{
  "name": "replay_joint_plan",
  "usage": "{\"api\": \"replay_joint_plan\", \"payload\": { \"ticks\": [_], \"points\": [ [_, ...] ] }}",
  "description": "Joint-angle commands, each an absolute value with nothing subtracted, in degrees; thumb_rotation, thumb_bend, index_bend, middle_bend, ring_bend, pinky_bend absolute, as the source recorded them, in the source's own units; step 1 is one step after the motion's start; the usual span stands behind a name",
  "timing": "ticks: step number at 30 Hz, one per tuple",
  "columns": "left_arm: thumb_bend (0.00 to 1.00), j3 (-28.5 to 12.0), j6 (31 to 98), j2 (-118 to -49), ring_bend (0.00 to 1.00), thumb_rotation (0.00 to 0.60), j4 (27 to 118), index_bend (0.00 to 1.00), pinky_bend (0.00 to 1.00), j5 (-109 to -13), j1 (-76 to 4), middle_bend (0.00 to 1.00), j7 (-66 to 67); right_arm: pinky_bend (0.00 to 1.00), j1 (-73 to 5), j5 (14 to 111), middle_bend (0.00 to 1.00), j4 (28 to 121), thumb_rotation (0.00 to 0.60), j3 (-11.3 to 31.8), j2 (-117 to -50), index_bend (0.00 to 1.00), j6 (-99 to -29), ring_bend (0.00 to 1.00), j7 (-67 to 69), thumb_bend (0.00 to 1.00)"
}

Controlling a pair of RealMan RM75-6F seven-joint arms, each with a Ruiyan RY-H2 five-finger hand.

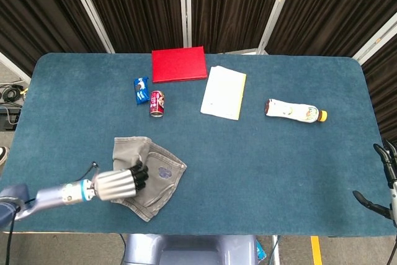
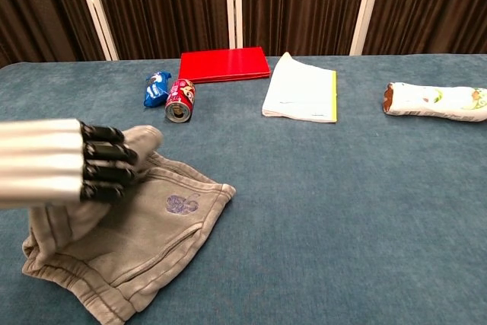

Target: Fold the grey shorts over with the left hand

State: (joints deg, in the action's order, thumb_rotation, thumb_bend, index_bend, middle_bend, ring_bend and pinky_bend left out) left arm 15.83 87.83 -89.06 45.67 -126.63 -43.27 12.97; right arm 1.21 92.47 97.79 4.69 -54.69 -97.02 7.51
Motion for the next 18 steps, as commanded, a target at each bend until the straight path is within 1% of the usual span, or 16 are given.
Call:
{"api": "replay_joint_plan", "payload": {
  "ticks": [1, 3, 10, 18],
  "points": [
    [0.48, 16.86, 84.96, -89.22, 0.31, 0.6, 48.9, 0.75, 0.4, -128.77, -45.53, 0.43, 15.36, 0.0, 1.27, 92.41, 0.0, 97.77, 0.6, 4.71, -54.53, 0.0, -97.07, 0.0, 7.86, 0.0],
    [0.48, 17.7, 83.39, -89.35, 0.31, 0.6, 50.59, 0.75, 0.4, -130.05, -46.41, 0.43, 16.54, 0.0, 1.37, 92.37, 0.0, 97.78, 0.6, 4.77, -54.33, 0.0, -97.26, 0.0, 8.33, 0.0],
    [0.48, 19.0, 82.05, -89.3, 0.31, 0.6, 52.06, 0.75, 0.4, -131.68, -47.09, 0.43, 18.07, 0.0, 1.43, 92.34, 0.0, 97.9, 0.6, 4.8, -54.09, 0.0, -97.31, 0.0, 8.65, 0.0],
    [0.48, 18.02, 80.97, -91.94, 0.31, 0.6, 51.52, 0.75, 0.39, -131.18, -46.85, 0.43, 20.12, 0.0, 1.4, 92.51, 0.0, 98.02, 0.6, 4.66, -54.15, 0.0, -97.09, 0.0, 8.25, 0.0]
  ]
}}
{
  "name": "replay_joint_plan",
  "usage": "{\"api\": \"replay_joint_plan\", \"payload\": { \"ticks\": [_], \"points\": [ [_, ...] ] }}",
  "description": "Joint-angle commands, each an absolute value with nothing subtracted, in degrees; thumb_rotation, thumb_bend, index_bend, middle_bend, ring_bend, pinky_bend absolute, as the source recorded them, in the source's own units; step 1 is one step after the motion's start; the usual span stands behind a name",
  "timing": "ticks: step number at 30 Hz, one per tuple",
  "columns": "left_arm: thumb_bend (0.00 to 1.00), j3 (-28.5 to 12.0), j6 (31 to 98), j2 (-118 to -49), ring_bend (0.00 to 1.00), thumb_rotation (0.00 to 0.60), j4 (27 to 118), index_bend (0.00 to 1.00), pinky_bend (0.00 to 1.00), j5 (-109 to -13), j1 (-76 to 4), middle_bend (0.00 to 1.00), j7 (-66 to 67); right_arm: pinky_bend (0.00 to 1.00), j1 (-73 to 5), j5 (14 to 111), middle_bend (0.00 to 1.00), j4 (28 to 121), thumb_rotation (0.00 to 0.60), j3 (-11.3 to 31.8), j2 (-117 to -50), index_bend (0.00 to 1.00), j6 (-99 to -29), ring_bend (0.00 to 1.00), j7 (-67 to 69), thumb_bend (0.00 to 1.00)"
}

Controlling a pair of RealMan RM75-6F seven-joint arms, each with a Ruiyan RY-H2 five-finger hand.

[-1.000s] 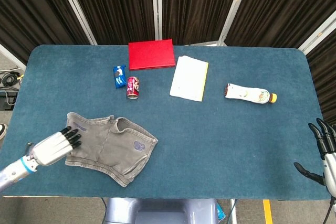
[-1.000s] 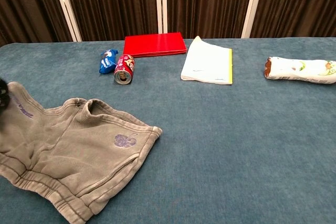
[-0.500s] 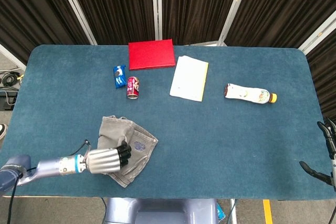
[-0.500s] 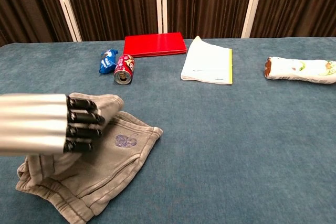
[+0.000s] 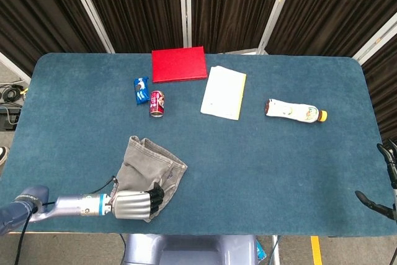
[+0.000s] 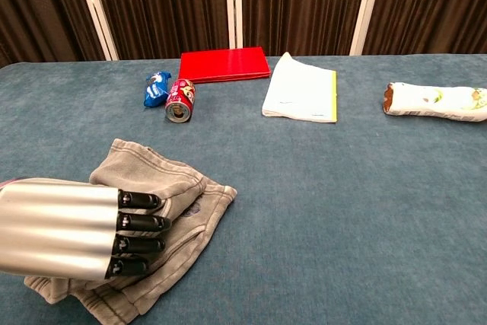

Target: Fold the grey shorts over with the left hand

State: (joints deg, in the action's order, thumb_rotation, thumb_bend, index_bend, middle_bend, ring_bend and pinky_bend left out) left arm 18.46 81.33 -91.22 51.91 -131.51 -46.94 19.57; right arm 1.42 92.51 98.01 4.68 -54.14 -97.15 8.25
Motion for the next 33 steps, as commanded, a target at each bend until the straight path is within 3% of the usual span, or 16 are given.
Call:
{"api": "replay_joint_plan", "payload": {
  "ticks": [1, 4, 6, 9, 10, 12, 14, 25, 28, 30, 33],
  "points": [
    [0.48, 17.72, 80.73, -92.47, 0.31, 0.6, 51.37, 0.74, 0.39, -130.8, -46.7, 0.43, 20.31, 0.0, 1.39, 92.53, 0.0, 98.03, 0.6, 4.66, -54.14, 0.0, -97.06, 0.0, 8.21, 0.0],
    [0.48, 17.4, 80.29, -93.45, 0.3, 0.6, 50.94, 0.7, 0.38, -130.07, -46.38, 0.4, 20.31, 0.0, 1.4, 92.56, 0.0, 98.08, 0.6, 4.64, -54.1, 0.0, -97.05, 0.0, 8.21, 0.0],
    [0.46, 17.55, 79.78, -93.86, 0.25, 0.6, 50.75, 0.61, 0.34, -129.79, -46.28, 0.33, 20.01, 0.0, 1.39, 92.55, 0.0, 98.06, 0.6, 4.64, -54.1, 0.0, -97.02, 0.0, 8.22, 0.0],
    [0.32, 17.26, 78.18, -94.1, 0.08, 0.6, 50.85, 0.29, 0.2, -128.43, -45.51, 0.09, 21.26, 0.0, 1.38, 92.51, 0.0, 98.03, 0.6, 4.65, -54.06, 0.0, -96.96, 0.0, 8.34, 0.0],
    [0.21, 16.94, 77.32, -94.0, 0.03, 0.6, 51.43, 0.15, 0.12, -127.54, -45.05, 0.03, 22.08, 0.0, 1.37, 92.51, 0.0, 98.03, 0.6, 4.67, -54.02, 0.0, -96.97, 0.0, 8.35, 0.0],
    [0.05, 16.05, 75.91, -93.61, 0.0, 0.6, 53.49, 0.02, 0.02, -125.47, -44.06, 0.0, 23.52, 0.0, 1.35, 92.51, 0.0, 98.03, 0.6, 4.67, -54.03, 0.0, -96.93, 0.0, 8.34, 0.0],
    [0.0, 14.6, 77.0, -93.29, 0.0, 0.6, 56.66, 0.0, 0.0, -122.73, -42.59, 0.0, 22.44, 0.0, 1.39, 92.6, 0.0, 98.08, 0.6, 4.64, -54.01, 0.0, -97.01, 0.0, 8.33, 0.0],
    [0.0, 10.86, 90.32, -91.6, 0.0, 0.6, 58.35, 0.0, 0.0, -121.07, -40.04, 0.0, 15.34, 0.0, 1.41, 92.84, 0.0, 98.18, 0.6, 4.51, -54.01, 0.0, -96.97, 0.0, 8.08, 0.0],
    [0.0, 9.29, 90.78, -90.03, 0.0, 0.6, 59.74, 0.0, 0.0, -117.66, -38.59, 0.0, 14.38, 0.0, 1.44, 93.04, 0.0, 98.26, 0.6, 4.43, -54.08, 0.0, -97.02, 0.0, 7.82, 0.0],
    [0.0, 6.36, 90.58, -87.44, 0.0, 0.6, 61.76, 0.0, 0.0, -108.63, -34.61, 0.0, 10.77, 0.0, 1.49, 93.32, 0.0, 98.4, 0.6, 4.36, -54.1, 0.0, -97.2, 0.0, 7.67, 0.0],
    [0.0, 5.14, 89.62, -85.22, 0.0, 0.6, 64.39, 0.0, 0.0, -102.35, -31.47, 0.0, 6.71, 0.0, 1.47, 93.47, 0.0, 98.44, 0.6, 4.29, -54.15, 0.0, -97.15, 0.0, 7.58, 0.0]
  ]
}}
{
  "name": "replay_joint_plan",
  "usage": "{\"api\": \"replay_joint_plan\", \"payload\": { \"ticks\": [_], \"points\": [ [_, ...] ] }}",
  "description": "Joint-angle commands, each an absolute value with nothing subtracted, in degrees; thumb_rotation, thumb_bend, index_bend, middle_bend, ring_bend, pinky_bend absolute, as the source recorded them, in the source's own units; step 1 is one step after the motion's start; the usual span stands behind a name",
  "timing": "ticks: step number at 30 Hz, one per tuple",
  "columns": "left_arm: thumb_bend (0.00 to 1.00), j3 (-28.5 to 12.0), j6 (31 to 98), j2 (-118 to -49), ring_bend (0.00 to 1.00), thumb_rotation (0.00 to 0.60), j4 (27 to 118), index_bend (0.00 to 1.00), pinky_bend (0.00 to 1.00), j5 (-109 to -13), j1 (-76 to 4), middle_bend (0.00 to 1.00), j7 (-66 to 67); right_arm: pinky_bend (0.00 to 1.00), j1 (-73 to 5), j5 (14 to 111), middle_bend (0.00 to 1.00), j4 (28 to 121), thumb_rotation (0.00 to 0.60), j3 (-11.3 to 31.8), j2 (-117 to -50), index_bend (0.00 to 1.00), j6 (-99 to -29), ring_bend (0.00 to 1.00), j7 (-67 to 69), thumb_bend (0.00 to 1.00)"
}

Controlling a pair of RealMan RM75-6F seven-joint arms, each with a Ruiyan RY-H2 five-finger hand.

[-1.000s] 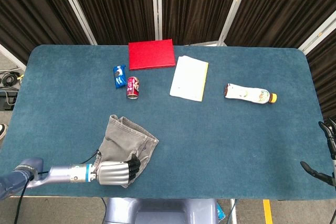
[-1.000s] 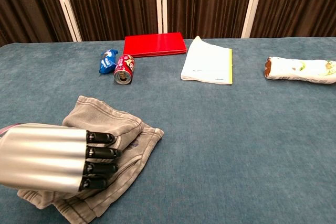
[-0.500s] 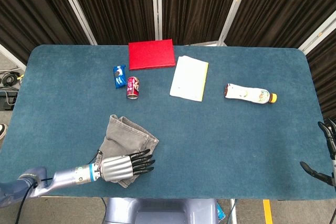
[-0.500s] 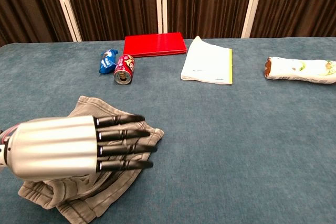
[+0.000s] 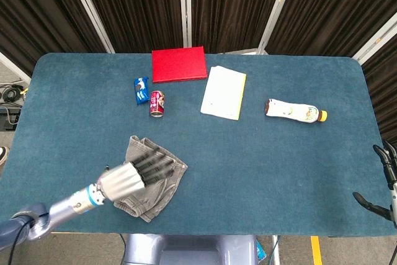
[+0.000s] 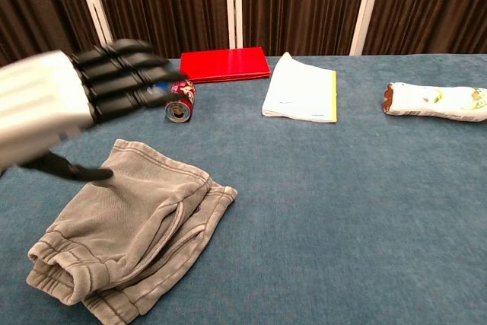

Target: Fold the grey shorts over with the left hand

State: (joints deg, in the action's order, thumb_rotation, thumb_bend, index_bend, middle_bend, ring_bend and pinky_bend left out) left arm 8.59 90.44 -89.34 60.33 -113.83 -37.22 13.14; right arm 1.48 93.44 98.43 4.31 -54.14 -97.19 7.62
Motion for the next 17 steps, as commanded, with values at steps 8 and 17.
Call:
{"api": "replay_joint_plan", "payload": {
  "ticks": [8, 17],
  "points": [
    [0.0, 3.93, 89.77, -78.59, 0.0, 0.6, 73.8, 0.0, 0.0, -91.12, -22.68, 0.0, 4.87, 0.0, 1.35, 93.78, 0.0, 98.66, 0.6, 4.15, -54.42, 0.0, -96.93, 0.0, 6.61, 0.0],
    [0.0, 7.15, 94.46, -72.59, 0.0, 0.6, 87.23, 0.0, 0.0, -90.51, -13.82, 0.0, 10.94, 0.0, 1.49, 93.67, 0.0, 98.55, 0.6, 4.29, -54.37, 0.0, -97.35, 0.0, 7.09, 0.0]
  ]
}}
